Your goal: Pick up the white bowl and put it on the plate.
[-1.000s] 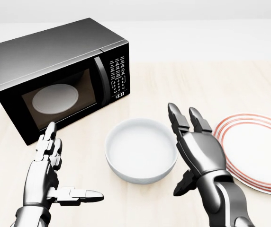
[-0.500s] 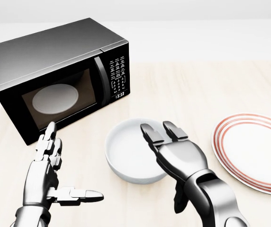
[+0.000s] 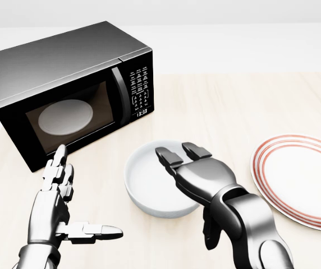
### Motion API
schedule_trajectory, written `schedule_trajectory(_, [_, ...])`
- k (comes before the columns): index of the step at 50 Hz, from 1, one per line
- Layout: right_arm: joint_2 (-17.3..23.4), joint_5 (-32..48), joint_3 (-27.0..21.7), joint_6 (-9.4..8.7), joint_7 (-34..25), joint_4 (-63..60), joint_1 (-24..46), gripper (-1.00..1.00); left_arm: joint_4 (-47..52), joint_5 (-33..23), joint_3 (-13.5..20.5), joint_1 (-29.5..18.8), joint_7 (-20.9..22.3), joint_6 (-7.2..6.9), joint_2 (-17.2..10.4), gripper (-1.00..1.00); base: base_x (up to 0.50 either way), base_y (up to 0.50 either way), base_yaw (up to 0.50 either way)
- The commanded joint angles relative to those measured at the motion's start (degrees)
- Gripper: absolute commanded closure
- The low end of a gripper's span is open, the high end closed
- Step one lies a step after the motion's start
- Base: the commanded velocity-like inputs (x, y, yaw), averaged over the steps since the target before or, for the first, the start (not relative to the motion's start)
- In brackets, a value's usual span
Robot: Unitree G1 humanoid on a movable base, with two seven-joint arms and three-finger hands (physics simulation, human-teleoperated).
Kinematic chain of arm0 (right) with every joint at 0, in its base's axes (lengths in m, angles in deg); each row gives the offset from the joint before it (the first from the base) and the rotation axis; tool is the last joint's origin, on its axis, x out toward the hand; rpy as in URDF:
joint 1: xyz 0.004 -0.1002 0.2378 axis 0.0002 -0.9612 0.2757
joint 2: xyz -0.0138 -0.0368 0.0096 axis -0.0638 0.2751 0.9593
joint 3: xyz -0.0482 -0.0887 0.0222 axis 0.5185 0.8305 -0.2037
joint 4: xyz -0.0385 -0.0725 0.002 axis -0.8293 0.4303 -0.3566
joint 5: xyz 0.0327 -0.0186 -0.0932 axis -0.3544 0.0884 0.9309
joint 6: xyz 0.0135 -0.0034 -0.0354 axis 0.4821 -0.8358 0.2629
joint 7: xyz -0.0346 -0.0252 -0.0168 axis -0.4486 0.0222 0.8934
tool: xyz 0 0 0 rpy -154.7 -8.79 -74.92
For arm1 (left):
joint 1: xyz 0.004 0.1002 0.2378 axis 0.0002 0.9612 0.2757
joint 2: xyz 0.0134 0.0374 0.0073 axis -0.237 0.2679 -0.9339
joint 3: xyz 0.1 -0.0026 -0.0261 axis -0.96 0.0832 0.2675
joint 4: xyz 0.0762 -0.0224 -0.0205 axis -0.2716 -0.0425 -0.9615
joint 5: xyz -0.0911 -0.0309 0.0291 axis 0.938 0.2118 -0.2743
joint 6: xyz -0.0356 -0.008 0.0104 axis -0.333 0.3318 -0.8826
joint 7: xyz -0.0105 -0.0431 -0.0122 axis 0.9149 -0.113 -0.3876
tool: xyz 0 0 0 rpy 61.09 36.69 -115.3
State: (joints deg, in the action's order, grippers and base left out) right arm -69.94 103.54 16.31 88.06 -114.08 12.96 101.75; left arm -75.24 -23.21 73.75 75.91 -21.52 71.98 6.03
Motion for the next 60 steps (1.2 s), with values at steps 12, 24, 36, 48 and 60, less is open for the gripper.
schedule_trajectory(12, [-1.2, 2.1, 1.5, 0.0, 1.1, 5.1, 1.5, -1.0, 0.2, 0.1, 0.0, 0.1, 0.1, -0.06, 0.0, -1.0, 0.0, 0.0, 0.0])
schedule_trajectory(24, [-1.7, 3.1, 2.3, 0.0, 2.1, 6.7, 1.4, -1.0, -0.3, 0.2, 0.1, -0.2, 0.1, 0.23, 0.0, -1.0, 0.0, 0.0, 0.0])
schedule_trajectory(36, [-1.2, 4.1, 2.3, 0.0, 0.8, 8.2, 1.0, -1.0, 0.1, 0.1, 0.1, 0.0, 0.2, 0.06, 0.0, -1.0, 0.0, 0.0, 0.0])
schedule_trajectory(48, [-0.5, 5.3, 2.2, 0.0, 0.0, 9.5, 0.5, -1.0, 0.6, 0.0, 0.0, 0.3, 0.1, -0.34, 0.0, -1.0, 0.0, 0.0, 0.0])
schedule_trajectory(60, [-0.8, 5.9, 2.5, 0.0, 0.1, 11.3, 0.8, -1.0, 0.6, 0.0, 0.0, 0.2, 0.1, -0.32, 0.0, -1.0, 0.0, 0.0, 0.0])
